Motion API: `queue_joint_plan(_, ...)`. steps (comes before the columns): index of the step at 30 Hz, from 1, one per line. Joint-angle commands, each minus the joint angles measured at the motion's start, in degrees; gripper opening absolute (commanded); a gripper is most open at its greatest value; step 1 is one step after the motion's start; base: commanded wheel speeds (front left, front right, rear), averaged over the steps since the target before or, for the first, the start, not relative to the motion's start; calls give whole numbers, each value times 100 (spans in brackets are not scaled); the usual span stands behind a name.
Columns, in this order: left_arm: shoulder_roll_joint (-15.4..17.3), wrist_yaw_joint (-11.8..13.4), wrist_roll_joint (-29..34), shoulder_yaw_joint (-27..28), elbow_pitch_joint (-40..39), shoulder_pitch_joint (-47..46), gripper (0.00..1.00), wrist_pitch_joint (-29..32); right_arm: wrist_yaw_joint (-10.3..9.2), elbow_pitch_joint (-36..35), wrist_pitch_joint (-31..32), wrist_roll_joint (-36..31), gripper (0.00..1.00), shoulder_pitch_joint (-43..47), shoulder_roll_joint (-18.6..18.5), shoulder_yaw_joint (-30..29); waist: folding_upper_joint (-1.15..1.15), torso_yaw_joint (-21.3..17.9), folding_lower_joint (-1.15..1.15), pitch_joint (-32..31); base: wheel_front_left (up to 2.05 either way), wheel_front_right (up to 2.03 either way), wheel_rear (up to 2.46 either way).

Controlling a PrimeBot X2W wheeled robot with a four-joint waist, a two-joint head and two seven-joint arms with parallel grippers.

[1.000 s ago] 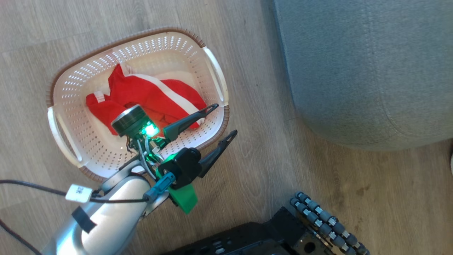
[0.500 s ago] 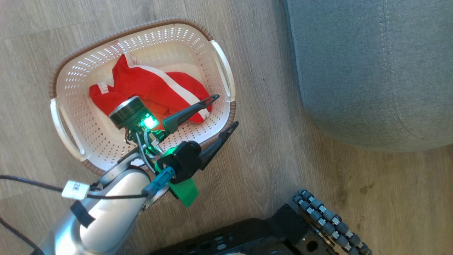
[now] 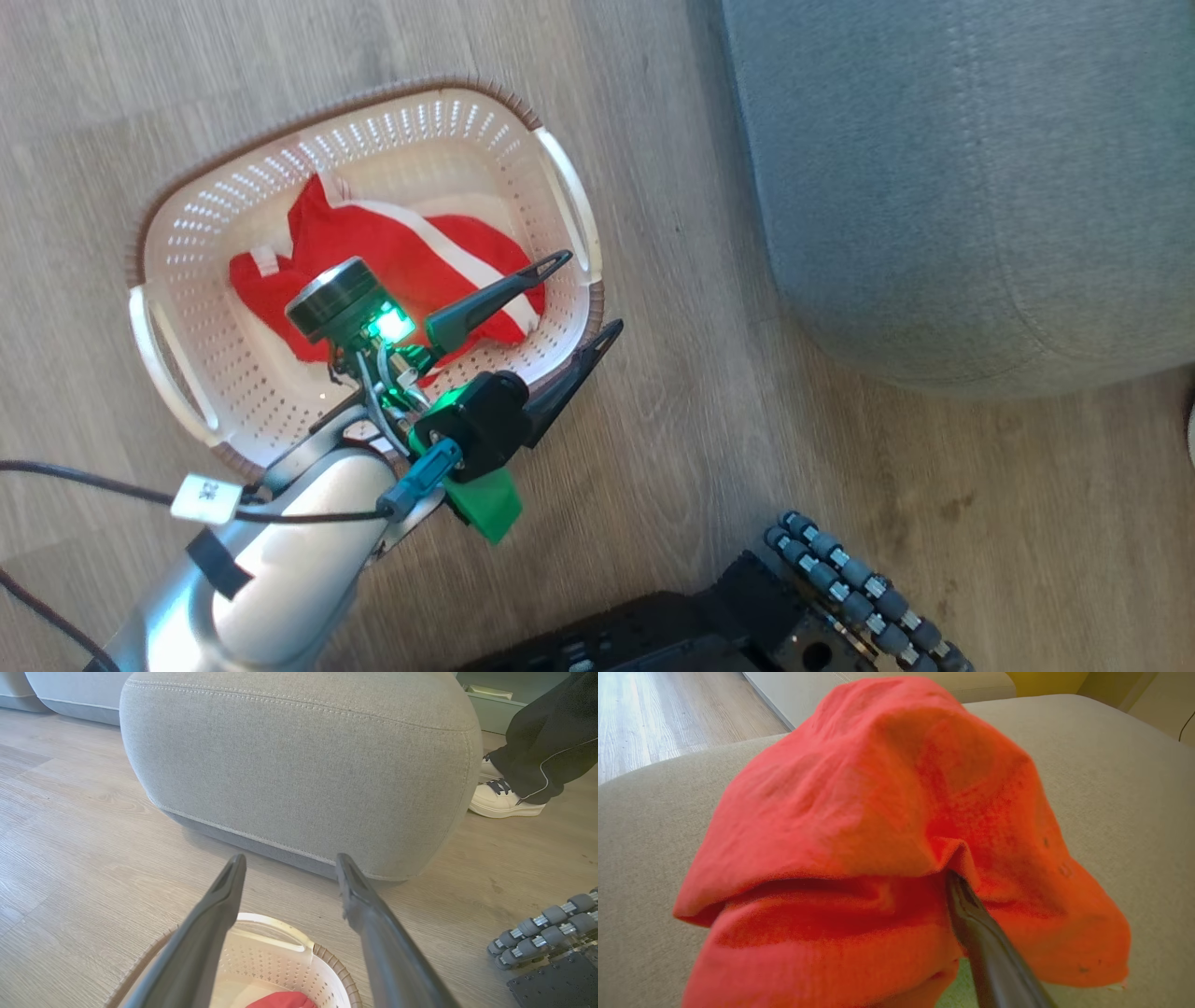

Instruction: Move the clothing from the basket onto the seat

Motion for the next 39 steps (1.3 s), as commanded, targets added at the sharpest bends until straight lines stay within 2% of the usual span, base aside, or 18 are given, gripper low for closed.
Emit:
queue_joint_plan(1,17,49,-30,97,-154,25,100,-28,-1,-110,-96,30,100,-30,-63,33,0,-45,0,-149,0,0,0)
queue_joint_plan(8,-216,103,-81,27,-36,73,100,-28,-1,46,-138,140,100,210,-3,379,0,-83,0,-789,0,0,0)
queue_joint_plan(13,-363,130,-157,28,62,193,100,-28,-1,99,-159,374,100,256,73,796,0,-71,0,-1185,0,0,0)
queue_joint_plan(17,-539,175,-207,35,156,366,100,-28,-1,125,-189,652,100,431,105,1346,0,1,0,-1615,0,0,0)
queue_joint_plan(20,-691,214,-246,66,194,504,100,-28,-1,135,-172,1210,100,501,259,1661,0,106,0,-1929,0,0,0)
queue_joint_plan(24,-821,256,-266,162,252,662,100,-28,-1,-65,-114,1795,100,718,299,2409,0,226,0,-2285,0,0,0)
queue_joint_plan(28,-941,293,-314,317,282,825,100,-28,-1,-755,-39,2603,100,1153,319,3300,0,372,0,-2615,0,0,0)
queue_joint_plan(31,-1012,316,-345,481,323,939,100,-28,-1,-1719,76,3480,100,1672,262,4111,0,493,0,-2832,0,0,0)
queue_joint_plan(35,-1085,351,-374,735,335,1110,100,-28,-1,-3207,130,4616,100,2542,-223,5062,0,660,0,-3060,0,0,0)
queue_joint_plan(39,-1266,392,-576,1162,304,1307,100,-28,-1,-4235,-70,5312,100,3292,-658,5518,0,849,0,-3265,0,0,0)
